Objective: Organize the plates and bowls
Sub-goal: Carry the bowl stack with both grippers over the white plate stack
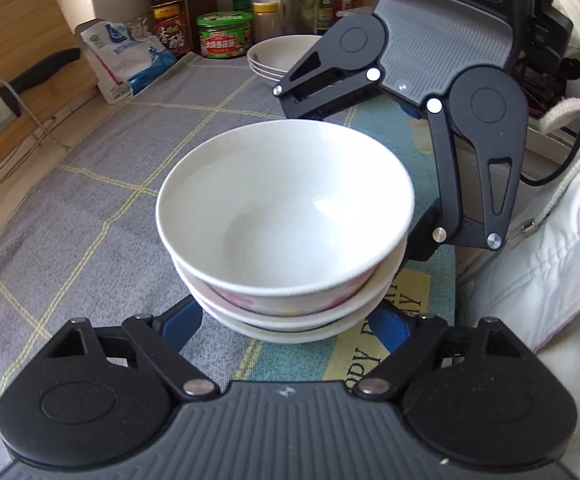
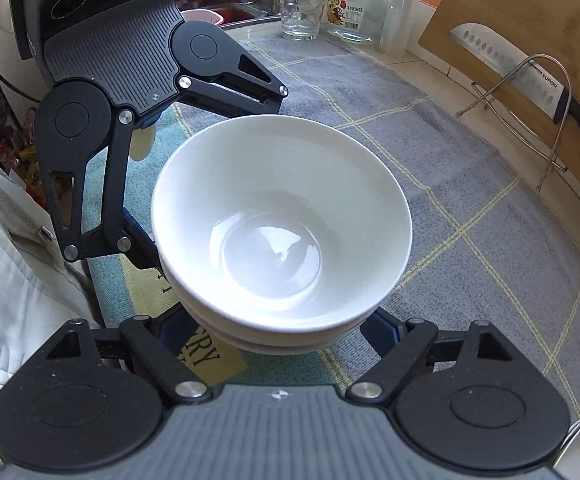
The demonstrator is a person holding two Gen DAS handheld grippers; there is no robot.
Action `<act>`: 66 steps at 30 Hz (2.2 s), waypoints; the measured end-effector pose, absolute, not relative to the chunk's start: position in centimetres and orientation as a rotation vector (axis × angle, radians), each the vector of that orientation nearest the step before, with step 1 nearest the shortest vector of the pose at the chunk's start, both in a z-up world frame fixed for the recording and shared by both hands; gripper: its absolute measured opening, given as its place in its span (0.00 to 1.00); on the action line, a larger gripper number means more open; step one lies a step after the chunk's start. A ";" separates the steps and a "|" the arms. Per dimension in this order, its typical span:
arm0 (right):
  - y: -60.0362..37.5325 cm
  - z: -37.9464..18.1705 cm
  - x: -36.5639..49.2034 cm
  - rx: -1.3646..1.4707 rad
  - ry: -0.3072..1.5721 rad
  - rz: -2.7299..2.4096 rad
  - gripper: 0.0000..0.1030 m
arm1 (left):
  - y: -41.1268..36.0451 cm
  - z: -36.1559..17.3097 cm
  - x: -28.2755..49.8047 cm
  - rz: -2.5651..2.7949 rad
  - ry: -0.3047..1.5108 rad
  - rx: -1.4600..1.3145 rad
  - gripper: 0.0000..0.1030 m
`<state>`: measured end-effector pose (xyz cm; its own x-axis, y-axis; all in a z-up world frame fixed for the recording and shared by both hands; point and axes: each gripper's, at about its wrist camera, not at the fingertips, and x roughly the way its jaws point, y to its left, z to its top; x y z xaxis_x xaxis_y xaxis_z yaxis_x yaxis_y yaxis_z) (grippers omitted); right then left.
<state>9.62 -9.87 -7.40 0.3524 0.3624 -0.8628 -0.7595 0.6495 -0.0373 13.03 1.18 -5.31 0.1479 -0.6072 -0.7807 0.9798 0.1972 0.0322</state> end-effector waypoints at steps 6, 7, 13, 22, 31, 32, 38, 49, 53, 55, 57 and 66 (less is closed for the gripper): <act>-9.8 -7.2 9.4 -0.481 0.963 0.761 0.88 | 1.0 -5.2 13.5 -1.309 0.714 0.656 0.86; -9.8 -7.1 9.5 -0.476 0.964 0.761 0.88 | 1.0 -5.1 13.6 -1.315 0.712 0.659 0.86; -10.0 -7.4 9.8 -0.450 0.977 0.768 0.88 | 0.9 -5.2 14.0 -1.344 0.711 0.666 0.86; -10.1 -7.4 10.0 -0.437 0.989 0.780 0.88 | 0.7 -5.0 14.1 -1.362 0.705 0.683 0.86; -10.1 -7.4 10.0 -0.429 0.989 0.775 0.87 | 0.7 -5.0 14.0 -1.363 0.693 0.680 0.86; -10.1 -7.3 10.0 -0.427 0.990 0.773 0.87 | 0.7 -5.0 14.0 -1.362 0.693 0.682 0.86; -10.2 -7.0 9.8 -0.429 0.986 0.772 0.87 | 0.4 -4.5 14.0 -1.353 0.695 0.678 0.86; -14.5 -4.6 9.2 -0.448 0.955 0.769 0.87 | -3.9 -2.8 14.2 -1.333 0.664 0.666 0.86; -17.6 -3.6 9.0 -0.453 0.945 0.759 0.87 | -6.7 -2.3 14.1 -1.335 0.641 0.662 0.86; -19.0 -3.1 8.8 -0.458 0.940 0.751 0.87 | -8.3 -2.2 14.1 -1.338 0.624 0.662 0.86; -20.7 -2.6 8.7 -0.465 0.933 0.742 0.87 | -9.9 -2.1 14.1 -1.339 0.601 0.659 0.86; -28.3 -0.9 8.0 -0.487 0.908 0.693 0.87 | -17.4 -1.1 15.5 -1.356 0.535 0.670 0.86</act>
